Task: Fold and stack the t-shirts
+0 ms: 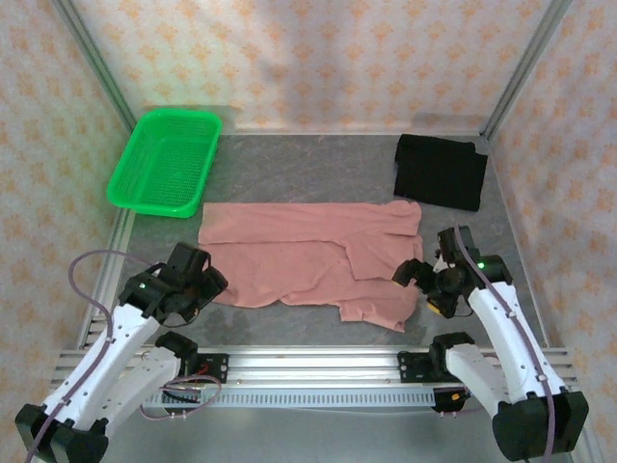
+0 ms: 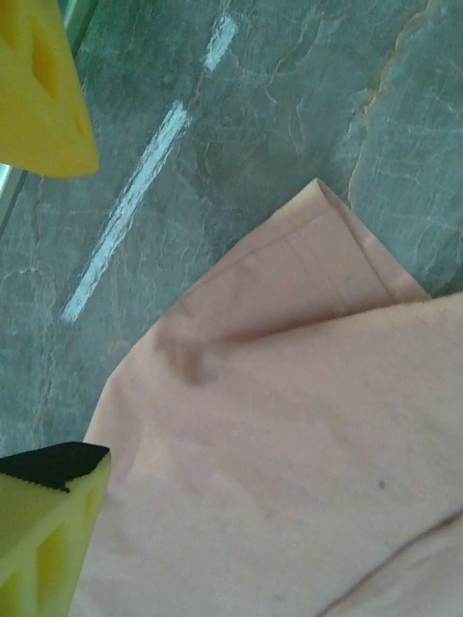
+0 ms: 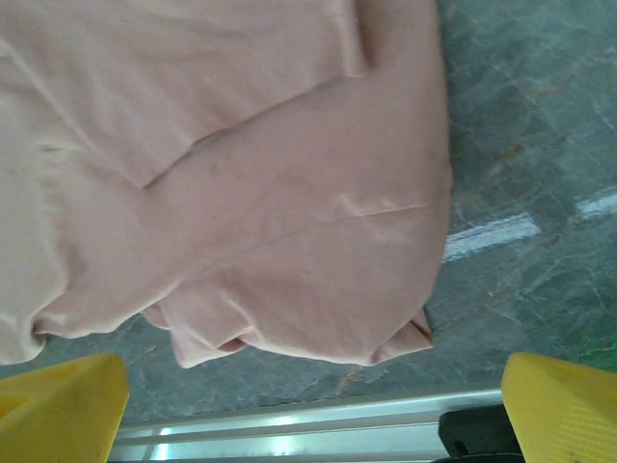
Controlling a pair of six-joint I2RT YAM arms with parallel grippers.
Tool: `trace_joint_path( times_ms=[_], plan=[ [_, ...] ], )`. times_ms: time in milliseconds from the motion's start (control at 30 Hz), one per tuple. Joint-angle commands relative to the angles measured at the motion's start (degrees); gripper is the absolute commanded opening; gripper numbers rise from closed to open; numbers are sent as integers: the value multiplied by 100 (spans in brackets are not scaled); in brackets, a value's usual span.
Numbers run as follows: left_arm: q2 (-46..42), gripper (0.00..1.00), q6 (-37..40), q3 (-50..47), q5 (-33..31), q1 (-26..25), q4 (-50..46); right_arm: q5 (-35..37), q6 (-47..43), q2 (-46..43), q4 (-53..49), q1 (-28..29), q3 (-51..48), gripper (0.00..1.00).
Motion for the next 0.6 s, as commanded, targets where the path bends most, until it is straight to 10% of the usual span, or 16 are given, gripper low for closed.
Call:
trace_joint_path(
  times_ms=[0, 567],
  plan=[
    [33, 65, 208, -248, 85, 249, 217, 285, 172, 72, -30, -24, -103, 98],
    [1414, 56, 705, -787, 121, 1075, 1231, 263, 684, 976, 1124, 353, -675, 81]
  ],
)
